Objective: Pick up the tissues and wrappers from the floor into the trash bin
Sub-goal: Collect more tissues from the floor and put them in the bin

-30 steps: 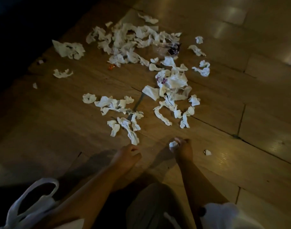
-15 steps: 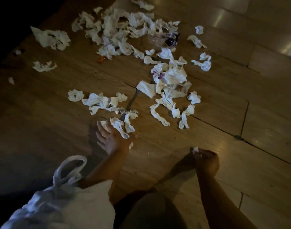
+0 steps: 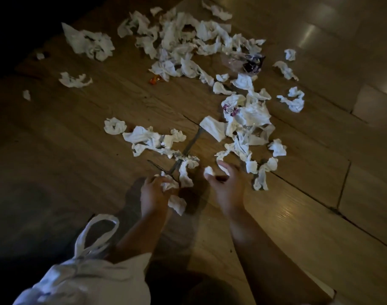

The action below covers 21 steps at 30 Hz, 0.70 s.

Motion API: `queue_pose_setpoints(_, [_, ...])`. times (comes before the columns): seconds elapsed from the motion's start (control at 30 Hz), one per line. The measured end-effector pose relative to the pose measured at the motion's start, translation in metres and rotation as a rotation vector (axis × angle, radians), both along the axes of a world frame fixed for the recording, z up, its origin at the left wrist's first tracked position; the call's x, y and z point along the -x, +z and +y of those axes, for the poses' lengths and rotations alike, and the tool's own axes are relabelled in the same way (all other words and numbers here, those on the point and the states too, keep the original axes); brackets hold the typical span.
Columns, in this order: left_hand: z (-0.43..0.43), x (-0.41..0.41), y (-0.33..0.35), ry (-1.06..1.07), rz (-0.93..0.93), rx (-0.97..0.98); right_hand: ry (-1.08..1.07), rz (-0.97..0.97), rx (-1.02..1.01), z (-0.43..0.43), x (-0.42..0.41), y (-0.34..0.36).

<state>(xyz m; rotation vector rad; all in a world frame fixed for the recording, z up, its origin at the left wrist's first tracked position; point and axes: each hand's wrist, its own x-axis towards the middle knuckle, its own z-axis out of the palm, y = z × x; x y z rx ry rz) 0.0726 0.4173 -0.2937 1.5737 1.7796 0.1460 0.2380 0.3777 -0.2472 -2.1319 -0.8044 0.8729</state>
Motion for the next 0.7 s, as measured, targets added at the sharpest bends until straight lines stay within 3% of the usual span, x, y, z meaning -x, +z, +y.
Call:
queue_pose_setpoints(0.17, [0.004, 0.024, 0.015, 0.205, -0.316, -0.02, 0.307, -0.004, 0.072, 0.043, 0.029, -0.002])
queue_pose_setpoints(0.27, [0.025, 0.035, 0.025, 0.262, -0.37, -0.081, 0.396, -0.029, 0.215, 0.05, 0.037, -0.011])
queue_pose_setpoints(0.43, [0.078, 0.037, 0.033, 0.28, -0.391, -0.177, 0.474, -0.158, 0.226, 0.038, 0.043, -0.025])
queue_pose_setpoints(0.6, [0.124, 0.017, 0.039, 0.037, -0.341, -0.179, 0.297, -0.15, 0.168, 0.03, 0.041, -0.035])
queue_pose_setpoints(0.7, [0.137, 0.008, 0.04, -0.169, -0.055, -0.235, 0.212, -0.142, 0.171, 0.028, 0.038, -0.04])
